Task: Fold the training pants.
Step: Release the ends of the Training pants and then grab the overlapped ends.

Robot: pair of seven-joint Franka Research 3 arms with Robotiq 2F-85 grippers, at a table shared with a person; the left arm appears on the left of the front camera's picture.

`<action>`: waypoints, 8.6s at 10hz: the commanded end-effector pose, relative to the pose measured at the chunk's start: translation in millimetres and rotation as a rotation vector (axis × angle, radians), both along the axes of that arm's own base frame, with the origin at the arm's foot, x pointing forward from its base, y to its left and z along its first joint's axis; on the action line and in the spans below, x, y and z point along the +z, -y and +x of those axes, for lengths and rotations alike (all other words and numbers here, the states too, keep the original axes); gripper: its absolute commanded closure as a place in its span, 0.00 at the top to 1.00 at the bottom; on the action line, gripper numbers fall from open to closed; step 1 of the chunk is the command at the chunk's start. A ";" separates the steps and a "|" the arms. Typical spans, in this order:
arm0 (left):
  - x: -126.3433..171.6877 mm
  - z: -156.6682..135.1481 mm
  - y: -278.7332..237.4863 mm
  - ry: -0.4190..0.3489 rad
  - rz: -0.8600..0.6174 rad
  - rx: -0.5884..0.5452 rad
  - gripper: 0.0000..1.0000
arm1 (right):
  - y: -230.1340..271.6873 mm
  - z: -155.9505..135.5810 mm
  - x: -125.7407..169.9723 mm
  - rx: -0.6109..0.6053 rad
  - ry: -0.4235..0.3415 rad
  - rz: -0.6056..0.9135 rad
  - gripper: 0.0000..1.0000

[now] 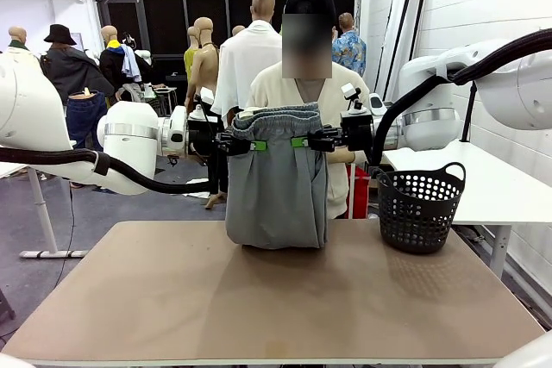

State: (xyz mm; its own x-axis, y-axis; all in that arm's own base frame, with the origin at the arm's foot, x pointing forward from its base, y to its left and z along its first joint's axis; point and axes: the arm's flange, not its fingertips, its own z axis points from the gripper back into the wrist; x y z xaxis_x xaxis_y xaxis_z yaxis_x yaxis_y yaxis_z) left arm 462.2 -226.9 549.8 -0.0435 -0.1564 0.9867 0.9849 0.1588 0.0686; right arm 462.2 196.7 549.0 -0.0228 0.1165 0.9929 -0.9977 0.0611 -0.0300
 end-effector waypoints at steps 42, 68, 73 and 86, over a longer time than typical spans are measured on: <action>-0.4 -4.5 0.6 0.021 -0.018 0.012 0.00 | -0.3 -2.5 1.2 0.009 0.006 0.007 0.00; -0.4 -4.5 0.6 0.021 -0.018 0.012 0.00 | -0.3 -2.5 1.2 0.009 0.006 0.007 0.00; -0.4 -4.5 0.6 0.021 -0.018 0.012 0.00 | -0.3 -2.5 1.2 0.009 0.006 0.007 0.00; -0.4 -4.5 0.6 0.021 -0.018 0.012 0.00 | -0.3 -2.5 1.2 0.009 0.006 0.007 0.00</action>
